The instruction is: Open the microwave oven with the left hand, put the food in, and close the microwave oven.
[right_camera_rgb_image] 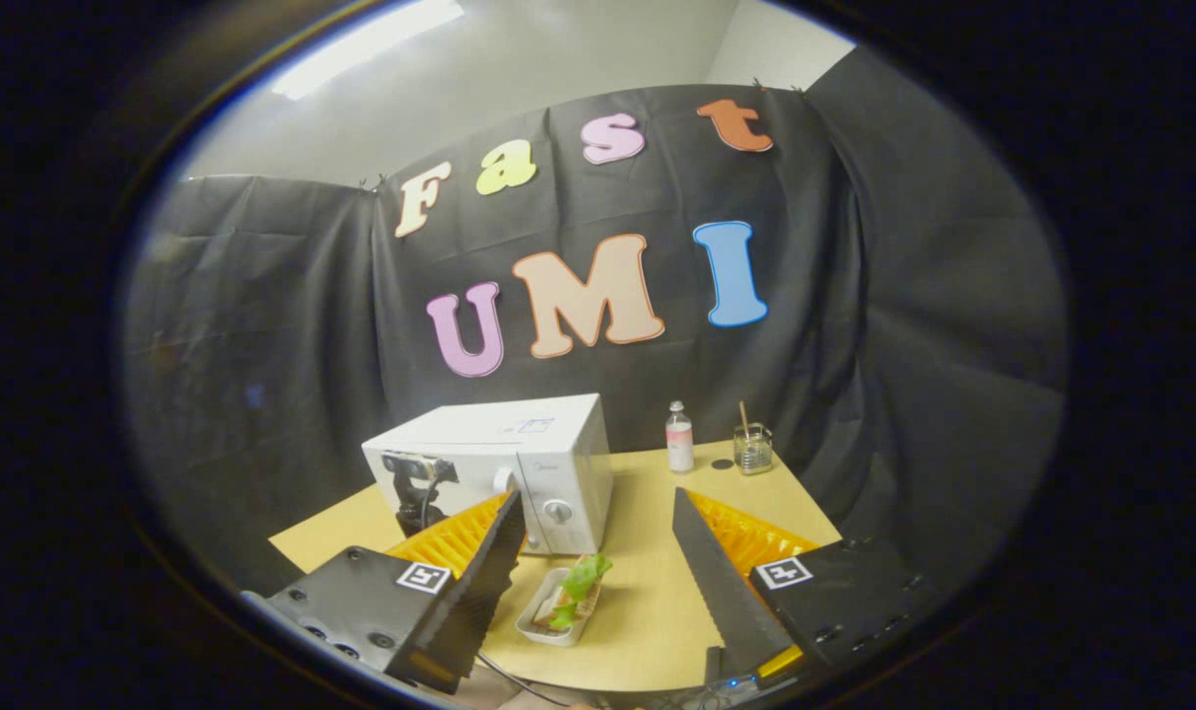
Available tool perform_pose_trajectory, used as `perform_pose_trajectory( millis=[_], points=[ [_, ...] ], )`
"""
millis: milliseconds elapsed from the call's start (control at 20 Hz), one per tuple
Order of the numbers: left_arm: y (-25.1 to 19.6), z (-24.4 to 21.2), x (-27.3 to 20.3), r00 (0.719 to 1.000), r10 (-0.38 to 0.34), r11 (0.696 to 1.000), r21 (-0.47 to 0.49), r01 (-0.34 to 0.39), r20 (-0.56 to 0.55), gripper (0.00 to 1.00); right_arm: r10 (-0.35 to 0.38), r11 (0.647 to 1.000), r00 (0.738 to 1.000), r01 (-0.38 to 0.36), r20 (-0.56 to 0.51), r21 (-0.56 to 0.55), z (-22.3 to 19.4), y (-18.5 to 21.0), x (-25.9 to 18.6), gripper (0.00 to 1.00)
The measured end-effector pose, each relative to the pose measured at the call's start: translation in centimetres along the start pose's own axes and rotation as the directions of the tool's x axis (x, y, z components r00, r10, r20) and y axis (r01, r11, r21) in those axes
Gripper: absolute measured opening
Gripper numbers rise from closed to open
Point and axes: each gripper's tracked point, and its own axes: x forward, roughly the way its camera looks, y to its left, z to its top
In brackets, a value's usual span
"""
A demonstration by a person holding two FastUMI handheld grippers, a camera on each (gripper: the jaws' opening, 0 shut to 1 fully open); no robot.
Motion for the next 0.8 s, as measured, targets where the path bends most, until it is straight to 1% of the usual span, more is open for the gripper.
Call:
perform_pose_trajectory(
  millis=[50, 100, 150, 200, 250, 300, 350, 400, 450, 500, 550, 600, 650, 700, 800],
  points=[
    [2.7, 1.2, -2.5, 0.992, 0.119, 0.993, 0.0, -0.119, 0.03, 0.17, -0.002, 1.0, 1.0, 0.002, -0.002, -0.003, -0.2, -0.1, 0.1, 0.92],
    [3.8, 2.3, -1.5, 0.984, 0.144, 0.989, 0.024, -0.147, 0.103, 0.0, -0.005, 1.0, 1.0, 0.005, -0.006, -0.001, -0.4, -0.2, 0.3, 0.92],
    [3.8, 1.3, -1.3, 0.99, 0.124, 0.991, 0.044, -0.127, 0.07, 0.0, -0.004, 1.0, 1.0, 0.004, -0.01, 0.009, -0.6, -0.1, 0.4, 0.92],
    [3.4, -0.1, -1.0, 0.996, 0.085, 0.996, 0.02, -0.085, 0.026, 0.0, 0.004, 1.0, 1.0, -0.004, -0.013, 0.017, -0.8, 0.2, 0.6, 0.92],
    [2.2, -0.9, -1.0, 1.0, 0.016, 1.0, -0.003, -0.016, 0.003, 0.0, 0.009, 1.0, 1.0, -0.009, -0.013, 0.021, -0.9, 0.4, 0.7, 0.92],
    [1.4, -1.6, -1.1, 0.999, -0.037, 0.999, -0.006, 0.037, -0.008, 0.03, 0.009, 1.0, 1.0, -0.009, -0.015, 0.02, -1.1, 0.5, 1.0, 0.92],
    [0.8, -1.8, -1.1, 0.997, -0.075, 0.997, 0.007, 0.075, -0.007, 0.16, 0.007, 1.0, 1.0, -0.007, -0.02, 0.016, -1.4, 0.4, 1.3, 0.92],
    [0.3, -1.8, -1.2, 0.996, -0.093, 0.995, 0.03, 0.092, 0.004, 0.26, 0.006, 1.0, 1.0, -0.005, -0.027, 0.017, -2.0, 0.4, 1.5, 0.92],
    [0.0, -1.6, -1.1, 0.995, -0.096, 0.994, 0.057, 0.095, 0.019, 0.32, 0.009, 1.0, 0.999, -0.008, -0.04, 0.02, -2.6, 0.4, 1.9, 0.92],
    [-0.1, -1.3, -1.0, 0.995, -0.097, 0.993, 0.07, 0.095, 0.035, 0.47, 0.012, 1.0, 0.998, -0.011, -0.056, 0.021, -3.2, 0.4, 2.0, 0.92],
    [-0.5, -1.1, -0.9, 0.994, -0.102, 0.992, 0.076, 0.099, 0.039, 0.42, 0.012, 1.0, 0.998, -0.01, -0.069, 0.023, -3.8, 0.4, 2.2, 0.92],
    [-0.6, -0.9, -0.5, 0.995, -0.093, 0.992, 0.084, 0.089, 0.039, 0.43, 0.011, 1.0, 0.997, -0.009, -0.079, 0.022, -4.3, 0.1, 2.3, 0.96],
    [-0.3, -0.9, 0.1, 0.997, -0.068, 0.993, 0.099, 0.064, 0.033, 0.43, 0.01, 1.0, 0.996, -0.008, -0.083, 0.02, -4.5, -0.1, 2.3, 0.92],
    [-0.1, -0.9, 0.6, 0.999, -0.047, 0.993, 0.112, 0.044, 0.026, 0.41, 0.008, 1.0, 0.996, -0.006, -0.086, 0.02, -4.8, -0.3, 2.3, 0.92],
    [-0.6, -0.8, 1.3, 0.999, -0.046, 0.992, 0.12, 0.045, 0.007, 0.41, 0.005, 1.0, 0.996, -0.003, -0.087, 0.023, -5.1, -0.7, 2.4, 0.92]
  ],
)
